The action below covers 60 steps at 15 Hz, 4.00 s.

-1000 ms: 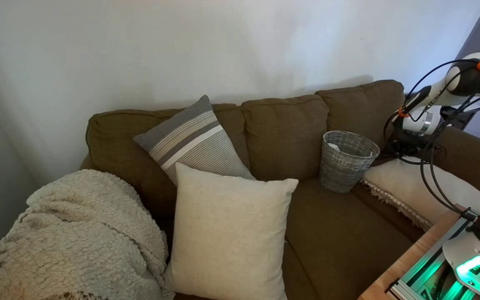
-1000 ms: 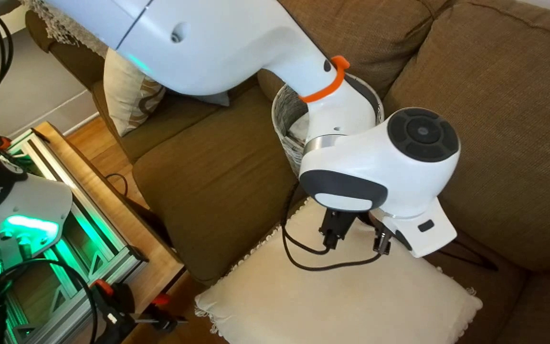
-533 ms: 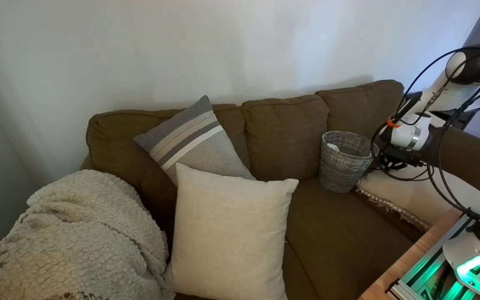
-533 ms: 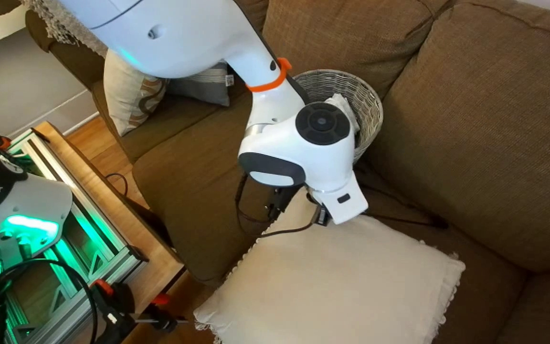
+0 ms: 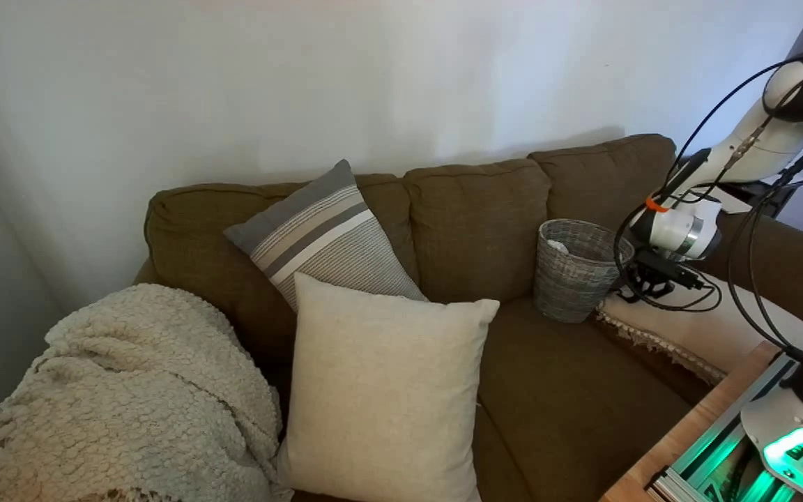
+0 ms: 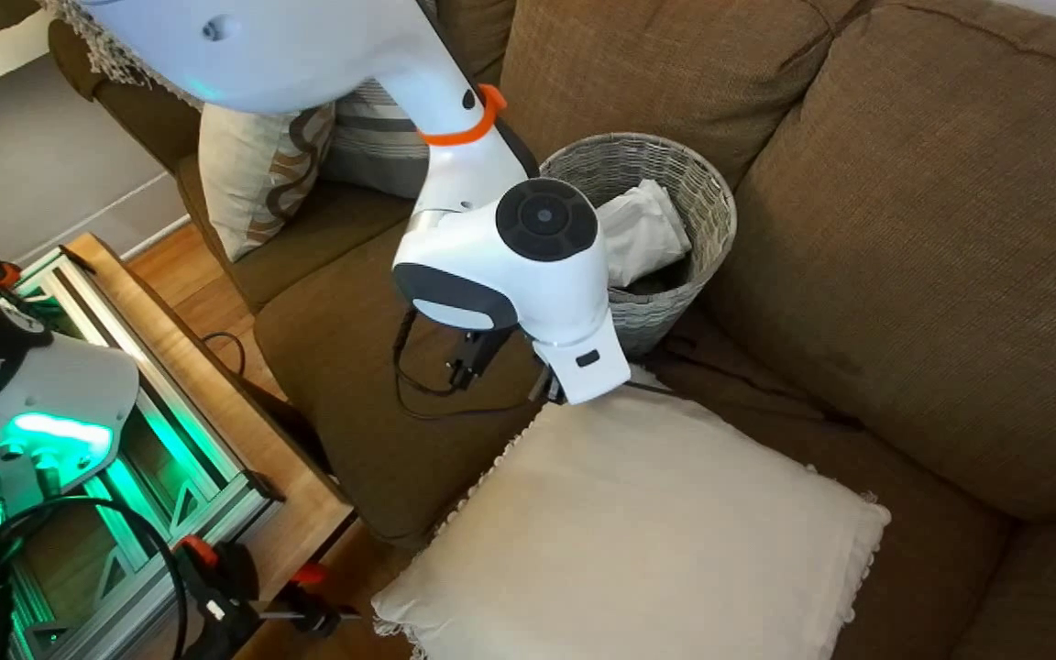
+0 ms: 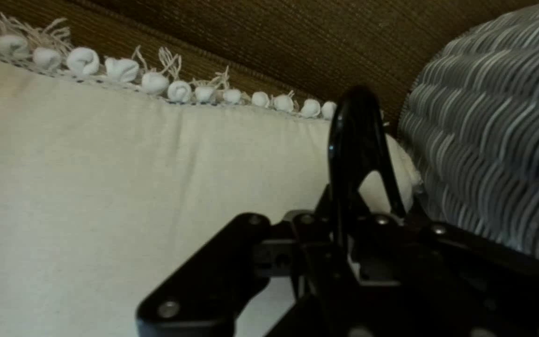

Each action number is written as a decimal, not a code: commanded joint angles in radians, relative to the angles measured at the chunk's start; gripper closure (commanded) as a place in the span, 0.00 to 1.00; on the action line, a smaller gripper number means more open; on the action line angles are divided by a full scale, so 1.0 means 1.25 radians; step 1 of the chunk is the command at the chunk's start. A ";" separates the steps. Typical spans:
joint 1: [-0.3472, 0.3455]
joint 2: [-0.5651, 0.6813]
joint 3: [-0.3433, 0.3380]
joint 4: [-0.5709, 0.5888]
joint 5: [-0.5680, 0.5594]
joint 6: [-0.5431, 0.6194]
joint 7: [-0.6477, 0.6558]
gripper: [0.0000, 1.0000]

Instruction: Put the hanger in the basket

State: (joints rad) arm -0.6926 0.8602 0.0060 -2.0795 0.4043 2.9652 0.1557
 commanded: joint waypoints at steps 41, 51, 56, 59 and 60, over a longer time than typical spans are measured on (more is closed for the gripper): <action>-1.001 -0.901 0.408 -0.535 -1.717 1.027 1.007 0.98; -0.918 -0.890 0.295 -0.537 -1.744 0.925 0.904 0.98; -0.747 -0.819 0.259 -0.428 -1.944 0.913 1.175 0.98; -0.793 -0.786 0.350 -0.337 -2.050 0.982 1.344 0.98; -0.806 -0.784 0.374 -0.302 -2.068 1.005 1.404 0.98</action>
State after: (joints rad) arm -1.6451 -0.1822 0.3850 -2.5948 -2.0754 4.1457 1.7149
